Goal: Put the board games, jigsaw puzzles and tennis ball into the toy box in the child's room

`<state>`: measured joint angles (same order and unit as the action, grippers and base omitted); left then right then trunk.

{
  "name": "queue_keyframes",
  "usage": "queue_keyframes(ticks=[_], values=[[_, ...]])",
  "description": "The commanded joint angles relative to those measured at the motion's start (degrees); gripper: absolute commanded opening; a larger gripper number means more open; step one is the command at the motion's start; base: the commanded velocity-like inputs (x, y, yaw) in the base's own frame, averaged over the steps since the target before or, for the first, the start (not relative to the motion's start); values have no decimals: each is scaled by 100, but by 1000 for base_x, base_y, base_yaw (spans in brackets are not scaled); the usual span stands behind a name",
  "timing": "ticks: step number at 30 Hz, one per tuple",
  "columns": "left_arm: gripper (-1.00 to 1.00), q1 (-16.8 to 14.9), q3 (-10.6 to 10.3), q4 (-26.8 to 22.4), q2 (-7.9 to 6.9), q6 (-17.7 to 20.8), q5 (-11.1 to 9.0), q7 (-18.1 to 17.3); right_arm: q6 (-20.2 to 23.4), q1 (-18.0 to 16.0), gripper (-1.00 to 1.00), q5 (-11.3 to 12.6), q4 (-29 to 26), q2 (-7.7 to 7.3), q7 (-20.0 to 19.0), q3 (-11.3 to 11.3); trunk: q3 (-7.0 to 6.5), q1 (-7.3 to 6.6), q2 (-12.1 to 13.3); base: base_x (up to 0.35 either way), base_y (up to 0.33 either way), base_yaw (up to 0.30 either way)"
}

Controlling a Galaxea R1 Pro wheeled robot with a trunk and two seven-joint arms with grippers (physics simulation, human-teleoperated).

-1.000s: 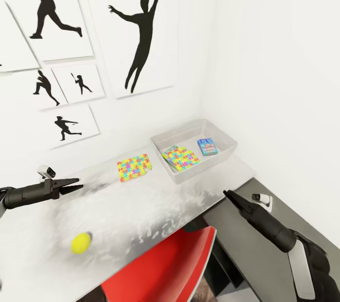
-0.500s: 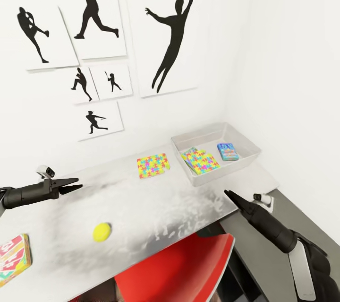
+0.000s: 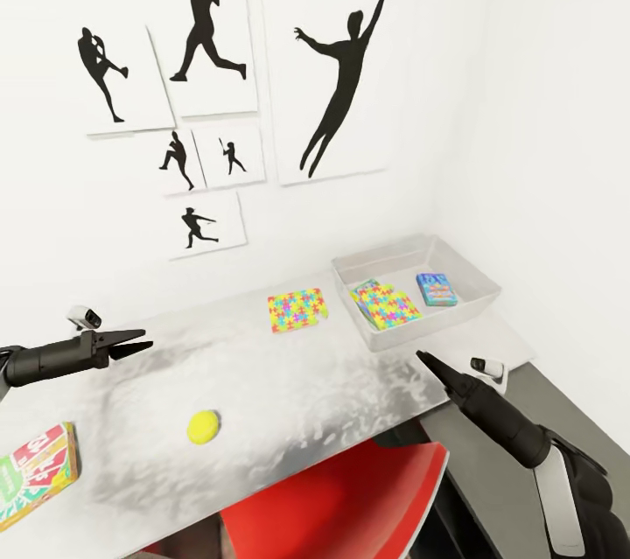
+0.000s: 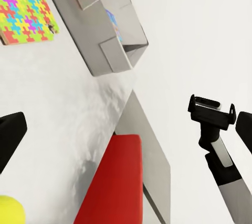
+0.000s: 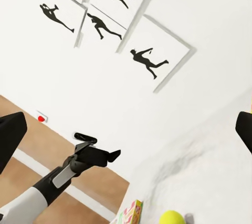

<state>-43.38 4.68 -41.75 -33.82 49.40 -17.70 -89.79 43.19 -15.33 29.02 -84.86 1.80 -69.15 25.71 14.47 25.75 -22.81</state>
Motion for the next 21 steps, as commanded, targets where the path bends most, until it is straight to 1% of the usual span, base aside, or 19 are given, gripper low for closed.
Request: queue_keyframes(ticks=[1, 21], values=[[100, -4, -3, 0, -2, 61, -3, -21, 31, -6, 100, 8, -3, 5, -10, 7, 1, 4, -10, 0, 0, 13], [100, -4, -10, -1, -11, 61, -4, -21, -30, -6, 100, -34, -3, 5, -10, 8, -190, 4, -10, 0, 0, 5]])
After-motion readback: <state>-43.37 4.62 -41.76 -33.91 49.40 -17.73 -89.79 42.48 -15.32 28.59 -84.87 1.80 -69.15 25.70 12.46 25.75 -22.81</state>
